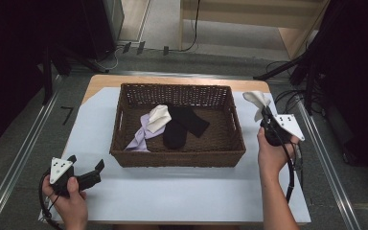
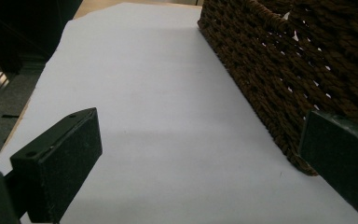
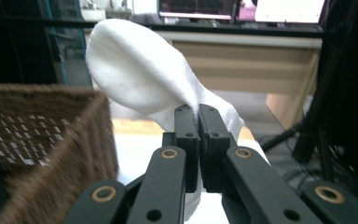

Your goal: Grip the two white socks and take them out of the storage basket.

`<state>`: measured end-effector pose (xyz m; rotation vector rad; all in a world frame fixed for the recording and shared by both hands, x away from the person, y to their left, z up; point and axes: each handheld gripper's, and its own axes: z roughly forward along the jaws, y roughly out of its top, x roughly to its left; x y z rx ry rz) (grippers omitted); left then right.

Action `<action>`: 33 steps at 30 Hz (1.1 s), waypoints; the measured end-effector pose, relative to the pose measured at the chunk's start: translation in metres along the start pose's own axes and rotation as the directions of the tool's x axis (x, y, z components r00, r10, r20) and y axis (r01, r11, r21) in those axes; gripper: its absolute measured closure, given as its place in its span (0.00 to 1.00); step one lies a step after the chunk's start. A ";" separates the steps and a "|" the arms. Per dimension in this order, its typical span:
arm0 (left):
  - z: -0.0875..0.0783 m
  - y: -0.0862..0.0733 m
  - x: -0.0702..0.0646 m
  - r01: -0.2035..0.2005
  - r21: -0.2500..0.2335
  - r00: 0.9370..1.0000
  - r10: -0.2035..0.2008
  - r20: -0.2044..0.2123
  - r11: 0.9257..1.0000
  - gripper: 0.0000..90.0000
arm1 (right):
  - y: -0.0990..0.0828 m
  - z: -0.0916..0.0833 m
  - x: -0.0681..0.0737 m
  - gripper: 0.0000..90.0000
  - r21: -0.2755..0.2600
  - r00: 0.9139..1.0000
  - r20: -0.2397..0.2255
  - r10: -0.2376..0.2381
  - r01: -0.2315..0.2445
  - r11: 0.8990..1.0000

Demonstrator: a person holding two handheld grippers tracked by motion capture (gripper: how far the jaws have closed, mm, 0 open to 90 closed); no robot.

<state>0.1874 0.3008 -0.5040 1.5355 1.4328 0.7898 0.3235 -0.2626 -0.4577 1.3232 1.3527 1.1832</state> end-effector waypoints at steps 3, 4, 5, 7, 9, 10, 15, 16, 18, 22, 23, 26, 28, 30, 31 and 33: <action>0.000 0.000 0.000 0.000 0.001 1.000 0.000 -0.001 1.000 0.00 | -0.012 -0.003 -0.008 0.98 0.031 1.000 0.017 0.011 -0.011 0.999; 0.000 0.000 0.000 0.000 0.001 1.000 0.000 -0.001 1.000 0.00 | -0.020 -0.004 -0.013 0.98 0.056 1.000 0.021 0.015 -0.017 0.998; 0.000 0.000 0.000 0.000 0.001 1.000 0.000 -0.001 1.000 0.00 | -0.020 -0.004 -0.013 0.98 0.056 1.000 0.021 0.015 -0.017 0.998; 0.000 0.000 0.000 -0.002 0.001 1.000 0.002 -0.001 1.000 0.00 | -0.028 -0.006 -0.018 0.98 0.073 1.000 0.026 0.009 -0.011 0.997; 0.000 0.000 0.000 -0.001 0.002 1.000 0.001 -0.003 1.000 0.00 | -0.036 -0.009 -0.021 0.98 0.094 0.999 0.033 0.027 -0.030 0.995; -0.001 0.000 0.000 -0.002 0.002 1.000 0.002 -0.002 1.000 0.00 | -0.040 -0.011 -0.023 0.98 0.103 0.999 0.039 0.031 -0.035 0.994; 0.000 0.000 0.000 -0.002 0.002 1.000 0.002 -0.001 1.000 0.00 | -0.052 -0.020 -0.034 0.97 0.137 0.998 0.049 0.043 -0.050 0.989; 0.000 0.000 0.000 -0.001 0.001 1.000 0.001 -0.001 1.000 0.00 | -0.054 -0.022 -0.036 0.97 0.148 0.998 0.047 0.042 -0.048 0.988; 0.000 0.000 0.000 0.001 0.000 1.000 -0.001 -0.002 1.000 0.00 | -0.057 -0.026 -0.039 0.97 0.163 0.998 0.045 0.045 -0.051 0.985; 0.000 0.000 0.000 0.000 0.002 1.000 0.000 -0.004 1.000 0.00 | -0.064 -0.035 -0.046 0.91 0.192 0.998 0.036 0.049 -0.055 0.980; -0.001 0.000 0.000 -0.001 0.002 1.000 0.001 -0.004 1.000 0.00 | -0.065 -0.036 -0.046 0.85 0.194 0.998 0.035 0.054 -0.060 0.979; -0.001 0.000 0.000 0.001 0.001 1.000 -0.001 -0.005 1.000 0.00 | -0.068 -0.043 -0.049 0.65 0.196 0.996 0.031 0.085 -0.090 0.976; -0.001 0.000 0.000 0.000 0.000 1.000 0.000 -0.006 1.000 0.00 | -0.065 -0.049 -0.049 0.58 0.182 0.994 0.014 0.109 -0.110 0.977; -0.001 0.000 -0.001 0.000 0.000 1.000 0.000 -0.006 1.000 0.00 | -0.056 -0.056 -0.046 0.56 0.167 0.993 -0.008 0.116 -0.113 0.980; -0.001 0.000 -0.001 0.000 0.001 1.000 0.000 -0.006 1.000 0.00 | -0.056 -0.056 -0.046 0.56 0.167 0.993 -0.008 0.116 -0.113 0.980; -0.001 0.000 -0.001 0.000 0.001 1.000 0.000 -0.006 1.000 0.00 | -0.048 -0.060 -0.042 0.55 0.149 0.995 -0.022 0.101 -0.096 0.984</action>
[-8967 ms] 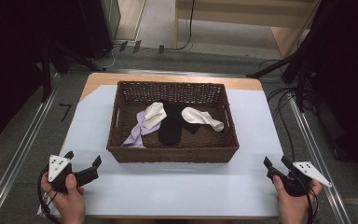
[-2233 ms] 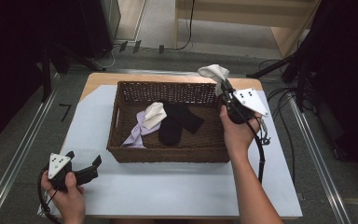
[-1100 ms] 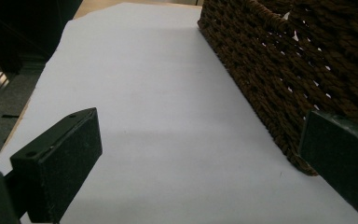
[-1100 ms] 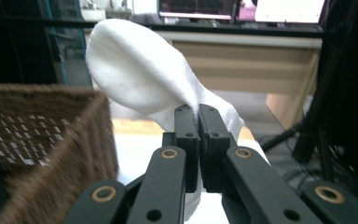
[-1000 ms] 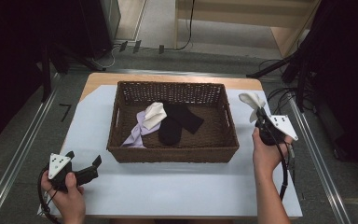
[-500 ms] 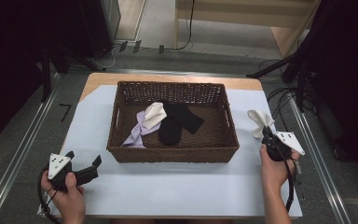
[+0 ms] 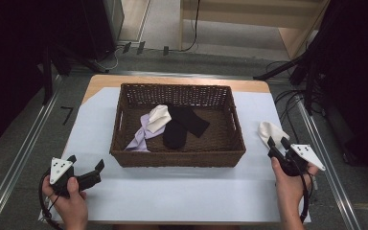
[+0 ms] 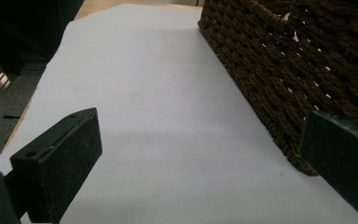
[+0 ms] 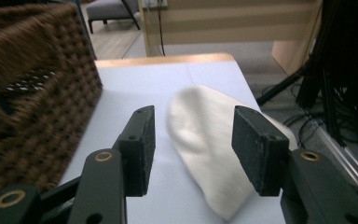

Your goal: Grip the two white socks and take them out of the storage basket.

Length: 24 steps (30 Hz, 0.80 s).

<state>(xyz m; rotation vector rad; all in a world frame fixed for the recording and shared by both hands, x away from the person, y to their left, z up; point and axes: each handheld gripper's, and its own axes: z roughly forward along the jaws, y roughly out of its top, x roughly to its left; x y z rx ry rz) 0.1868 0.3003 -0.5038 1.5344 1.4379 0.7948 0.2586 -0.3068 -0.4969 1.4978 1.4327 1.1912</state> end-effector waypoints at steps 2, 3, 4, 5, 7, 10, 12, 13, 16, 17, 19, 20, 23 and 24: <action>0.000 0.000 0.000 0.000 -0.001 1.000 0.000 0.000 1.000 0.00 | 0.008 -0.002 0.006 0.55 -0.011 1.000 -0.017 -0.009 0.009 1.000; 0.000 0.000 0.000 0.000 -0.001 1.000 0.000 0.000 1.000 0.00 | 0.008 -0.002 0.006 0.55 -0.011 1.000 -0.017 -0.009 0.009 1.000; 0.000 0.000 0.000 -0.001 -0.001 1.000 0.001 0.001 1.000 0.00 | 0.011 -0.002 0.009 0.55 -0.016 1.000 -0.022 0.001 -0.001 1.000; 0.000 0.000 0.000 0.000 -0.001 1.000 0.000 0.001 1.000 0.00 | 0.014 -0.003 0.012 0.55 -0.022 1.000 -0.026 0.008 -0.008 1.000; 0.000 0.000 0.000 0.000 -0.001 1.000 0.000 0.001 1.000 0.00 | 0.021 -0.001 0.020 0.55 -0.028 0.999 -0.036 0.002 -0.003 1.000; 0.000 0.000 0.000 0.002 -0.001 1.000 -0.002 0.001 1.000 0.00 | 0.025 0.002 0.026 0.55 -0.028 0.999 -0.045 0.004 -0.005 1.000; 0.000 0.000 0.001 0.001 0.001 1.000 -0.001 0.003 1.000 0.00 | 0.029 0.004 0.032 0.55 -0.030 0.999 -0.052 0.005 -0.006 1.000; 0.000 0.000 0.001 0.004 0.000 1.000 -0.004 0.003 1.000 0.00 | 0.031 0.006 0.035 0.55 -0.035 0.998 -0.057 0.001 -0.003 0.999; 0.000 0.000 0.001 0.007 -0.004 1.000 -0.007 0.005 1.000 0.00 | 0.038 0.010 0.045 0.55 -0.040 0.998 -0.064 0.003 -0.005 0.999; 0.000 0.000 0.001 0.007 -0.005 1.000 -0.007 0.005 1.000 0.00 | 0.041 0.012 0.048 0.55 -0.044 0.998 -0.068 -0.003 0.000 0.999; 0.000 0.000 0.001 0.008 -0.005 1.000 -0.008 0.006 1.000 0.00 | 0.050 0.015 0.057 0.55 -0.054 0.997 -0.074 -0.007 0.003 0.999; 0.000 0.000 0.001 0.008 -0.005 1.000 -0.008 0.005 1.000 0.00 | 0.050 0.015 0.057 0.55 -0.054 0.997 -0.074 -0.007 0.003 0.999; 0.000 0.000 0.001 0.010 -0.004 1.000 -0.010 0.005 1.000 0.00 | 0.061 0.018 0.066 0.56 -0.062 0.997 -0.082 -0.010 0.005 0.998; 0.000 0.000 0.001 0.011 -0.004 1.000 -0.011 0.005 1.000 0.00 | 0.064 0.018 0.068 0.56 -0.065 0.996 -0.083 -0.012 0.006 0.998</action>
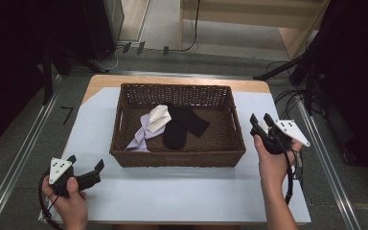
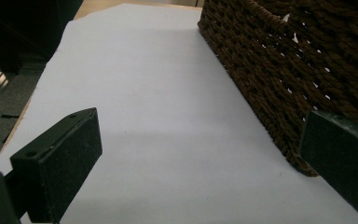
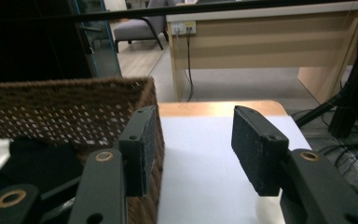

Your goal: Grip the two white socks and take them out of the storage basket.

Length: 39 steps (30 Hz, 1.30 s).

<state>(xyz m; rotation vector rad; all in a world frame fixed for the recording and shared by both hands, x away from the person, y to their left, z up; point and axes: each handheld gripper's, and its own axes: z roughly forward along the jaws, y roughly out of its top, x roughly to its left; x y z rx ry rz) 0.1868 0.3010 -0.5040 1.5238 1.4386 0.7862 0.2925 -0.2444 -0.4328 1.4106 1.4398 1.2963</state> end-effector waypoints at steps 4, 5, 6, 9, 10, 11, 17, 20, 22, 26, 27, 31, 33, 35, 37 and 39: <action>0.000 0.000 0.000 0.002 0.000 1.000 -0.002 -0.003 1.000 0.00 | 0.014 0.005 0.013 0.56 -0.013 1.000 -0.013 -0.009 0.008 1.000; 0.000 0.000 0.000 0.003 0.000 1.000 -0.003 -0.002 1.000 0.00 | 0.018 0.007 0.017 0.56 -0.016 1.000 -0.019 -0.012 0.011 1.000; 0.000 0.000 0.000 0.003 0.000 1.000 -0.003 -0.002 1.000 0.00 | 0.021 0.008 0.020 0.56 -0.019 1.000 -0.024 -0.014 0.014 1.000; 0.000 0.000 0.000 0.003 0.001 1.000 -0.003 -0.002 1.000 0.00 | 0.029 0.011 0.029 0.56 -0.024 0.999 -0.030 -0.019 0.018 1.000; 0.000 0.000 0.000 0.003 0.001 1.000 -0.003 -0.003 1.000 0.00 | 0.033 0.013 0.032 0.56 -0.029 0.999 -0.034 -0.024 0.023 0.999; 0.000 0.000 0.000 0.006 -0.002 1.000 -0.006 -0.002 1.000 0.00 | 0.035 0.014 0.036 0.56 -0.032 0.999 -0.040 -0.026 0.025 0.999; 0.000 0.000 0.001 0.001 0.000 1.000 -0.001 0.003 1.000 0.00 | 0.045 0.025 0.062 0.57 -0.035 0.996 -0.075 -0.047 0.045 0.998; 0.000 0.000 0.001 0.002 0.002 1.000 -0.002 0.001 1.000 0.00 | 0.044 0.029 0.072 0.57 -0.035 0.995 -0.089 -0.043 0.040 0.999; 0.000 0.000 0.000 0.003 0.002 1.000 -0.003 0.001 1.000 0.00 | 0.042 0.035 0.081 0.57 -0.032 0.993 -0.101 -0.053 0.050 0.998; 0.000 0.000 0.001 0.005 0.002 1.000 -0.005 0.002 1.000 0.00 | 0.038 0.047 0.097 0.57 -0.013 0.991 -0.124 -0.054 0.052 0.999; 0.000 0.000 0.001 0.004 0.003 1.000 -0.004 0.002 1.000 0.00 | 0.036 0.051 0.102 0.57 -0.005 0.990 -0.133 -0.052 0.052 0.999; 0.000 0.000 0.001 0.005 0.003 1.000 -0.005 0.007 1.000 0.00 | 0.030 0.062 0.114 0.56 0.023 0.986 -0.156 -0.055 0.059 0.998; 0.000 0.000 0.001 0.006 0.004 1.000 -0.006 0.005 1.000 0.00 | 0.027 0.068 0.120 0.55 0.041 0.985 -0.168 -0.045 0.053 0.998; 0.000 0.000 0.001 0.006 0.004 1.000 -0.006 0.005 1.000 0.00 | 0.022 0.075 0.127 0.55 0.063 0.983 -0.174 -0.049 0.061 0.996; 0.000 0.000 0.001 0.007 0.004 1.000 -0.007 0.005 1.000 0.00 | 0.016 0.083 0.138 0.54 0.088 0.981 -0.189 -0.052 0.069 0.994; 0.000 0.000 0.001 0.006 0.005 1.000 -0.007 0.005 1.000 0.00 | 0.015 0.085 0.141 0.54 0.093 0.980 -0.191 -0.056 0.075 0.993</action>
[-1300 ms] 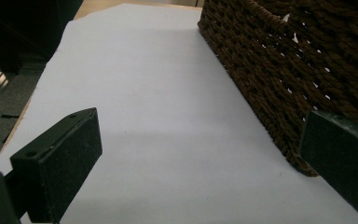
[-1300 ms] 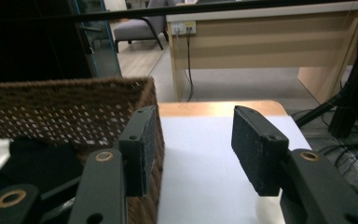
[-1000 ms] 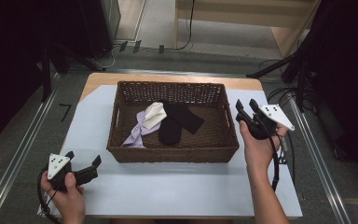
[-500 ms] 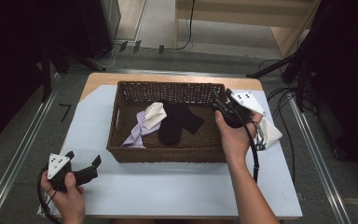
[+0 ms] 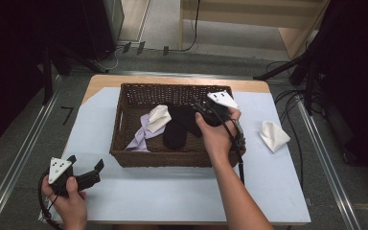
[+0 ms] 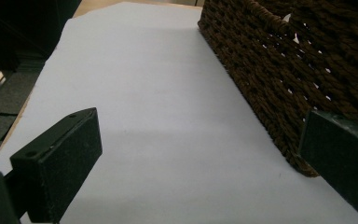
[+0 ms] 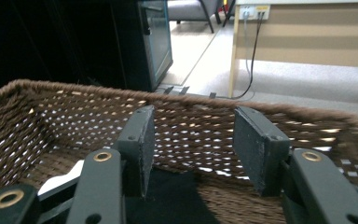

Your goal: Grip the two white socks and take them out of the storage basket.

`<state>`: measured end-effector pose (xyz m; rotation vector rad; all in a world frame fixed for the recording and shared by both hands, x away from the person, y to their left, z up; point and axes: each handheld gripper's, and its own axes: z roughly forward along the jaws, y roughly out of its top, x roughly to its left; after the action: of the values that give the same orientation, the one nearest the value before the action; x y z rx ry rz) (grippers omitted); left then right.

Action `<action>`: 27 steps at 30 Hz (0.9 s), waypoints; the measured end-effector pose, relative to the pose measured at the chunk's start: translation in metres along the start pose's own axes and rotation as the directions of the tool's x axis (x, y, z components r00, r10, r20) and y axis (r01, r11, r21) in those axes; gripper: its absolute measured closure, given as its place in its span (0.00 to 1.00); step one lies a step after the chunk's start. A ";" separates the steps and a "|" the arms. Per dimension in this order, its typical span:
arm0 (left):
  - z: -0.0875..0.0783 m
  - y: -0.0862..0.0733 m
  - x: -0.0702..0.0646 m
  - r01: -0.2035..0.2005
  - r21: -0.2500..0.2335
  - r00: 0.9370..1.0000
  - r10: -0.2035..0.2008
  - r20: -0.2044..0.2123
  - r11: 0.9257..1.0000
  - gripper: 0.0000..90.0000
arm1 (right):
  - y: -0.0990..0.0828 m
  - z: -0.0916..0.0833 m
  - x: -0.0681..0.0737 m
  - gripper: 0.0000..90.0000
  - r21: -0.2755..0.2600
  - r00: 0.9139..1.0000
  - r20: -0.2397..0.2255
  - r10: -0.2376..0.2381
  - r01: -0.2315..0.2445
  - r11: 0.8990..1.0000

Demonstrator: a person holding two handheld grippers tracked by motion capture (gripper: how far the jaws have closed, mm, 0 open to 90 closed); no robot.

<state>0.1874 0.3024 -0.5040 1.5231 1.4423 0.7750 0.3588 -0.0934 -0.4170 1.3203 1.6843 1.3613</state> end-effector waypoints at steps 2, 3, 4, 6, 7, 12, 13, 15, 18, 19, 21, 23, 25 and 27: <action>0.000 0.000 0.000 0.000 -0.001 1.000 0.000 0.000 1.000 0.00 | -0.002 0.007 0.007 0.54 0.017 1.000 -0.009 -0.007 0.008 1.000; 0.000 0.000 0.000 0.000 0.000 1.000 0.000 0.000 1.000 0.00 | -0.005 0.014 0.014 0.53 0.042 1.000 -0.015 -0.017 0.018 0.999; 0.000 0.000 0.000 0.000 0.000 1.000 0.000 0.001 1.000 0.00 | -0.005 0.014 0.014 0.53 0.042 1.000 -0.015 -0.017 0.018 0.999; 0.000 0.000 0.000 0.001 -0.001 1.000 -0.001 0.002 1.000 0.00 | -0.007 0.022 0.021 0.50 0.073 0.999 -0.028 -0.024 0.026 0.997; 0.000 0.000 0.000 0.001 -0.001 1.000 -0.001 0.002 1.000 0.00 | -0.009 0.027 0.024 0.49 0.094 0.999 -0.039 -0.029 0.032 0.995; 0.000 0.000 0.000 0.003 -0.005 1.000 -0.003 0.002 1.000 0.00 | -0.015 0.048 0.037 0.48 0.171 0.997 -0.059 -0.046 0.055 0.984; 0.000 0.000 0.000 0.005 -0.005 1.000 -0.005 0.002 1.000 0.00 | -0.015 0.048 0.037 0.48 0.171 0.997 -0.059 -0.046 0.055 0.984; 0.000 0.000 0.001 0.007 -0.005 1.000 -0.007 0.002 1.000 0.00 | -0.018 0.055 0.044 0.47 0.194 0.996 -0.073 -0.041 0.055 0.979; -0.001 0.000 0.001 0.011 -0.006 1.000 -0.011 0.004 1.000 0.00 | -0.025 0.068 0.055 0.45 0.252 0.993 -0.106 -0.050 0.075 0.965; -0.001 0.000 0.001 0.011 -0.006 1.000 -0.011 0.004 1.000 0.00 | -0.025 0.068 0.055 0.45 0.252 0.993 -0.106 -0.050 0.075 0.965; 0.000 0.000 0.001 0.012 -0.009 1.000 -0.012 0.004 1.000 0.00 | -0.028 0.074 0.058 0.43 0.286 0.992 -0.126 -0.014 0.050 0.957; 0.000 0.000 0.001 0.012 -0.009 1.000 -0.012 0.004 1.000 0.00 | -0.029 0.079 0.060 0.42 0.312 0.991 -0.130 -0.033 0.072 0.947; 0.000 0.000 0.001 0.012 -0.010 1.000 -0.012 0.004 1.000 0.00 | -0.030 0.082 0.063 0.42 0.324 0.989 -0.140 -0.040 0.084 0.942; -0.001 0.000 0.001 0.011 -0.007 1.000 -0.011 0.005 1.000 0.00 | -0.033 0.085 0.066 0.41 0.334 0.988 -0.148 -0.036 0.085 0.939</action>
<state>0.1868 0.3035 -0.5040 1.5099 1.4415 0.7689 0.4025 -0.0012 -0.4646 1.3684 2.1125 1.1871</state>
